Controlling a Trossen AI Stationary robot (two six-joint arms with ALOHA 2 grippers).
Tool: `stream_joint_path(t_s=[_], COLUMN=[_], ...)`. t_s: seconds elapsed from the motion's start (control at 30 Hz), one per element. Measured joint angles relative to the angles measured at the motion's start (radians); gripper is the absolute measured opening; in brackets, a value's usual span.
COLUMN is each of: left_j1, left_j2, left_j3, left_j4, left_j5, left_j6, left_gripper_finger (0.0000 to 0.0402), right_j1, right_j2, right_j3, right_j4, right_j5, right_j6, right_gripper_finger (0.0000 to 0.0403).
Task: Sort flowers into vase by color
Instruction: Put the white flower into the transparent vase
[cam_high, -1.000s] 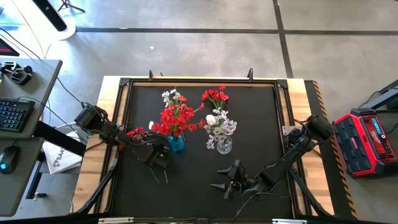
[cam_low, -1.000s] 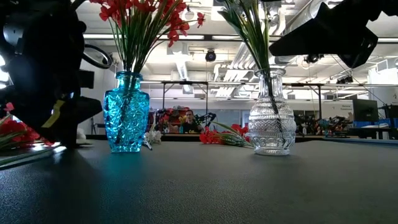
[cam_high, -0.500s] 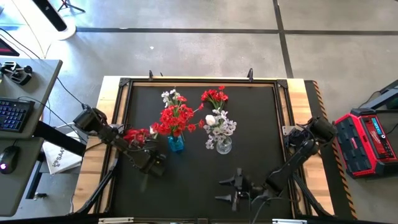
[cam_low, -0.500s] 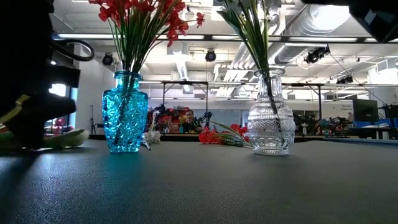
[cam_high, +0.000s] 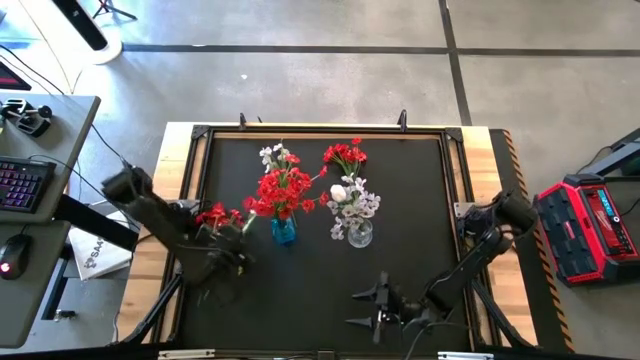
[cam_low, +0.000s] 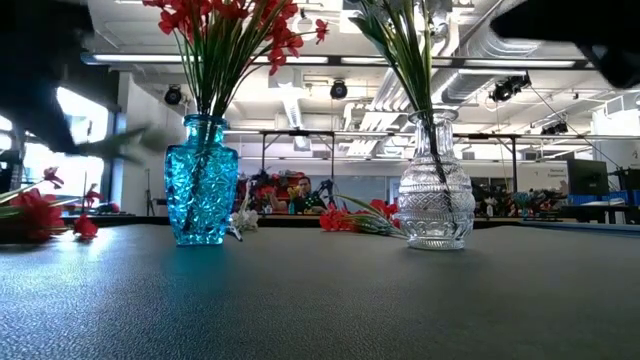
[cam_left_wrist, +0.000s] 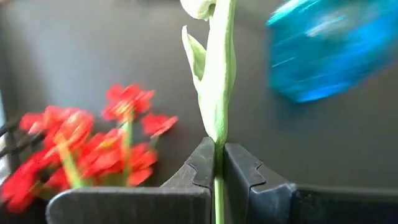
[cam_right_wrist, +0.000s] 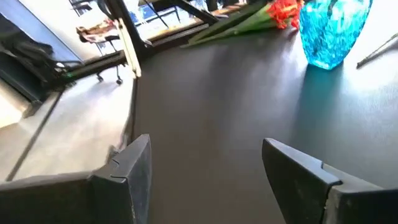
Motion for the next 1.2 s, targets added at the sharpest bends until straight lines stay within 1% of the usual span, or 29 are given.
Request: stream_joint_path(t_s=[0.07,0.13,0.2,0.33,0.5,0.6,0.7,0.73,0.8,0.97,1.03,1.2], left_j1=[-0.051,-0.105,-0.16,-0.264,-0.366,-0.415,-0.441,-0.445,-0.444,-0.411,-0.385,-0.288], left_j2=[-0.047,-0.091,-0.128,-0.18,-0.212,-0.213,-0.213,-0.213,-0.212,-0.183,-0.161,-0.089], left_j3=[0.019,0.038,0.058,0.1,0.149,0.166,0.155,0.147,0.125,0.072,0.056,0.053], left_j4=[0.028,0.038,0.04,0.045,0.097,0.158,0.31,0.375,0.524,0.908,1.05,1.267], left_j5=[-0.071,-0.099,-0.119,-0.197,-0.215,-0.287,-0.391,-0.407,-0.415,-0.419,-0.419,-0.413], left_j6=[0.05,0.089,0.094,0.124,0.241,0.329,0.487,0.555,0.704,1.085,1.224,1.494], left_gripper_finger=[0.0004,0.0004,0.0004,0.0003,0.0003,0.0003,0.0003,0.0003,0.0003,0.0003,0.0003,0.0003], right_j1=[-0.002,-0.002,-0.002,-0.001,-0.002,-0.012,-0.032,-0.041,-0.061,-0.126,-0.147,-0.174], right_j2=[0.033,0.071,0.108,0.161,0.185,0.185,0.185,0.185,0.185,0.185,0.185,0.185], right_j3=[0.0,0.0,0.0,0.0,0.0,0.0,0.0,0.0,0.0,0.0,0.006,0.116], right_j4=[0.023,0.065,0.12,0.252,0.378,0.445,0.518,0.53,0.558,0.658,0.71,0.715], right_j5=[0.0,-0.008,-0.012,-0.018,-0.07,-0.105,-0.118,-0.12,-0.129,-0.217,-0.242,-0.294], right_j6=[0.006,0.006,-0.004,-0.043,-0.144,-0.236,-0.336,-0.361,-0.405,-0.498,-0.562,-0.816], right_gripper_finger=[0.0236,0.0236,0.0236,0.0236,0.0236,0.0236,0.0236,0.0236,0.0236,0.0236,0.0236,0.0236])
